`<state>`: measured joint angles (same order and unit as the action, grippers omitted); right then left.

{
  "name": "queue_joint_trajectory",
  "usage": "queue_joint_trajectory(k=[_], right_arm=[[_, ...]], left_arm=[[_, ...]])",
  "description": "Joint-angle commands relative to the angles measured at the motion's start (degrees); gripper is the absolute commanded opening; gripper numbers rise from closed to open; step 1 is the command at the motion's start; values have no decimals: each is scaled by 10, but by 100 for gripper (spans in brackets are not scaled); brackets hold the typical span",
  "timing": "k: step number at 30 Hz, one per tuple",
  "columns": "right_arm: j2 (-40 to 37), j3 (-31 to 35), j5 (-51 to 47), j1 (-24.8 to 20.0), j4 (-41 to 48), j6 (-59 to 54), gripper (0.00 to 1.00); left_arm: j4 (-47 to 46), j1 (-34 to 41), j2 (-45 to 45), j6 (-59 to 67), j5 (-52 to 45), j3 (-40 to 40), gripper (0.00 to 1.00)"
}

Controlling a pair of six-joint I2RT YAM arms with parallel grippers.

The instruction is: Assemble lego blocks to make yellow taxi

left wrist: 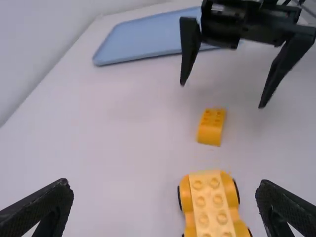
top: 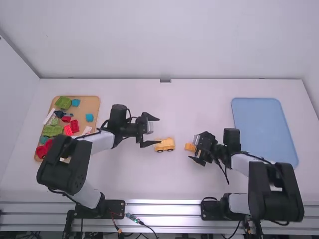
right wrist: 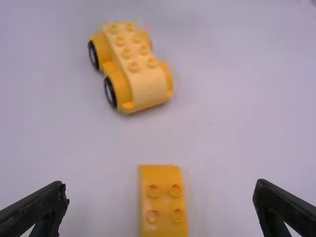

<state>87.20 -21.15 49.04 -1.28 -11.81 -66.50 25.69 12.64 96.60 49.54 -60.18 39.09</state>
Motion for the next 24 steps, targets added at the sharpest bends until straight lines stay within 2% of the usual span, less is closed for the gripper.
queue_joint_trajectory(k=[1, 8, 11, 17, 24], right_arm=[[38, -19, 56, -10, 2, -50, 99], [122, -57, 67, -30, 3, -73, 100], [146, -76, 79, -28, 2, -75, 96], [173, -91, 80, -14, 2, -85, 89], [246, -125, 97, -11, 2, -86, 89]], left_arm=[[19, 22, 22, -41, -5, -20, 99], [92, 35, 28, -84, 61, -67, 99], [114, 35, 29, -84, 67, -86, 99], [127, 35, 31, -84, 67, -93, 99], [136, 33, 31, -84, 67, -94, 99]])
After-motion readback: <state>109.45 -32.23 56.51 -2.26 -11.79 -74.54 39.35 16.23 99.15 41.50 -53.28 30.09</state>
